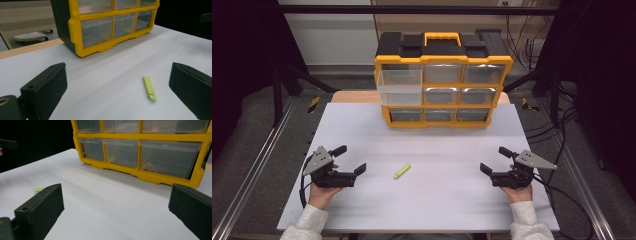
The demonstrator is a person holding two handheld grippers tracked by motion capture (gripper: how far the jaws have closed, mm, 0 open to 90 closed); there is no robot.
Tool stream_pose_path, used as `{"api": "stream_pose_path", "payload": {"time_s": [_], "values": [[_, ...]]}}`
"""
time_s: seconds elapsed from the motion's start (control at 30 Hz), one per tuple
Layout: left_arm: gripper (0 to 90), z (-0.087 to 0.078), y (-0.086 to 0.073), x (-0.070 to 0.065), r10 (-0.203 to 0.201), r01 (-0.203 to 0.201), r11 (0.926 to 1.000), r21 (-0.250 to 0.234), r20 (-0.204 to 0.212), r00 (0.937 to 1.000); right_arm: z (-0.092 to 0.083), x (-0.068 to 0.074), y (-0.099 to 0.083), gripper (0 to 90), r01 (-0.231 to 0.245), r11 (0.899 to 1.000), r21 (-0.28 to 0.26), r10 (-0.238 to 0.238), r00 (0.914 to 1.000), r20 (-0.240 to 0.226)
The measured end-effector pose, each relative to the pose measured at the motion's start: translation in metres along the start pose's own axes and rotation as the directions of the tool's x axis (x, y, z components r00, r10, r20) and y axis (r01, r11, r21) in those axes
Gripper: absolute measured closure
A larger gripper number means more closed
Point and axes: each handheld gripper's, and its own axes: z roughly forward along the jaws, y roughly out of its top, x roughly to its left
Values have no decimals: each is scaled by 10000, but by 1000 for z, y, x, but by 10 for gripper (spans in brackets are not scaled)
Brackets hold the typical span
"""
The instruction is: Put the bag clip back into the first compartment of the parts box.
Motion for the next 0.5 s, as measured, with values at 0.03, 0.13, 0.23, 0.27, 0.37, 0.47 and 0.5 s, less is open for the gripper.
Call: {"api": "stream_pose_path", "payload": {"time_s": [0.03,0.13,0.23,0.27,0.37,0.47,0.5], "values": [[16,0,0,0,0,0,10000,0,0,10000,0,0,0,5,0,10000,0,0,10000,0],[17,2,3,-3,52,-52,10000,19,81,10000,1,0,-1,5,36,10000,31,-37,10000,40],[17,4,4,-4,14,-14,10000,-5,131,9999,1,0,-1,5,-7,10000,65,7,10000,23],[18,4,5,-5,24,-24,10000,7,146,9999,1,0,0,5,-12,10000,62,12,10000,19],[19,6,7,-8,22,-22,10000,34,201,9998,1,0,0,5,-22,10000,83,22,10000,22],[19,8,11,-11,38,-41,9999,135,260,9997,1,0,-1,5,-7,9999,111,6,10000,42],[19,9,11,-13,26,-29,9999,130,277,9996,1,1,-1,5,4,9999,112,-4,10000,42]]}}
